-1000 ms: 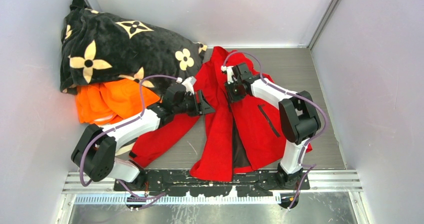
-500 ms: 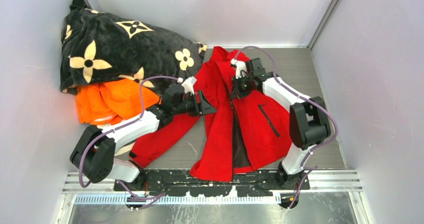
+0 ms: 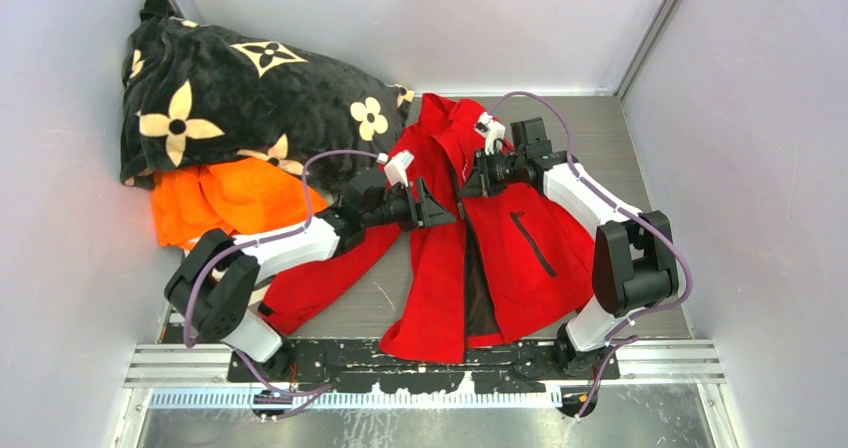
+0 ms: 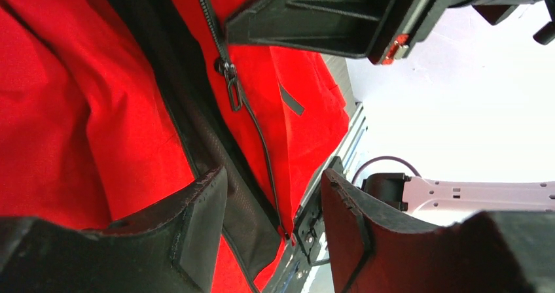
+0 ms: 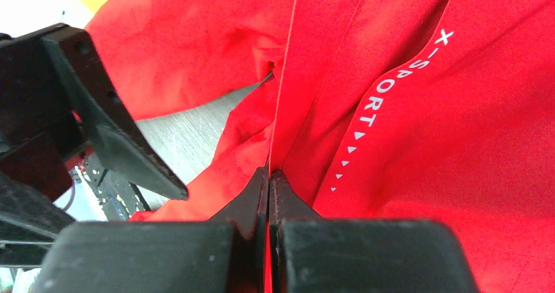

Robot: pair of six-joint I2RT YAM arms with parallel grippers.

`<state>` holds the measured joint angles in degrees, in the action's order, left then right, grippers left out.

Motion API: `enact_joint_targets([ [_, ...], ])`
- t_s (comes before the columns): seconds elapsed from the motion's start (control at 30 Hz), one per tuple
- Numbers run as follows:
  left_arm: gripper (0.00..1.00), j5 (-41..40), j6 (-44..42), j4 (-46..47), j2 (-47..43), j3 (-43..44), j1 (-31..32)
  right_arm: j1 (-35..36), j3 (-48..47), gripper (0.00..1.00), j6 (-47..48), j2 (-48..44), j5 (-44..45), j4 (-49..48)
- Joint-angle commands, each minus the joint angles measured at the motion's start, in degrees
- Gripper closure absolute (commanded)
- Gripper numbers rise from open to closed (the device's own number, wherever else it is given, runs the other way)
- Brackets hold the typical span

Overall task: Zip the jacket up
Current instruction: Adjust the zipper on the jacket.

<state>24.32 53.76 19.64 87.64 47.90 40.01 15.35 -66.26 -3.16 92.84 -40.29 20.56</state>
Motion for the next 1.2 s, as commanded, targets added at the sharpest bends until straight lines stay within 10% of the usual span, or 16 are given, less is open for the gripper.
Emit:
enact_joint_targets([
  [0.0, 0.45, 1.91, 2.65, 9.14, 3.35, 2.66, 0.07, -0.15, -0.11, 0.99, -1.86, -3.54, -4.73, -3.32],
  [0.63, 0.61, 5.39, 2.82, 15.47, 15.47, 8.04, -0.18, -0.55, -0.01, 0.99, -2.73, -3.5, -6.53, -3.68],
  [0.93, 0.98, 7.98, 3.14, 17.22, 17.21, 7.9, -0.67, -0.63, -0.01, 0.99, -2.52, -3.23, -6.6, -3.6],
  [1.17, 1.0, 9.14, 2.32, 16.64, 15.88, 7.09, -1.16, -0.88, -0.18, 0.99, -1.01, -3.45, -3.71, -2.79],
])
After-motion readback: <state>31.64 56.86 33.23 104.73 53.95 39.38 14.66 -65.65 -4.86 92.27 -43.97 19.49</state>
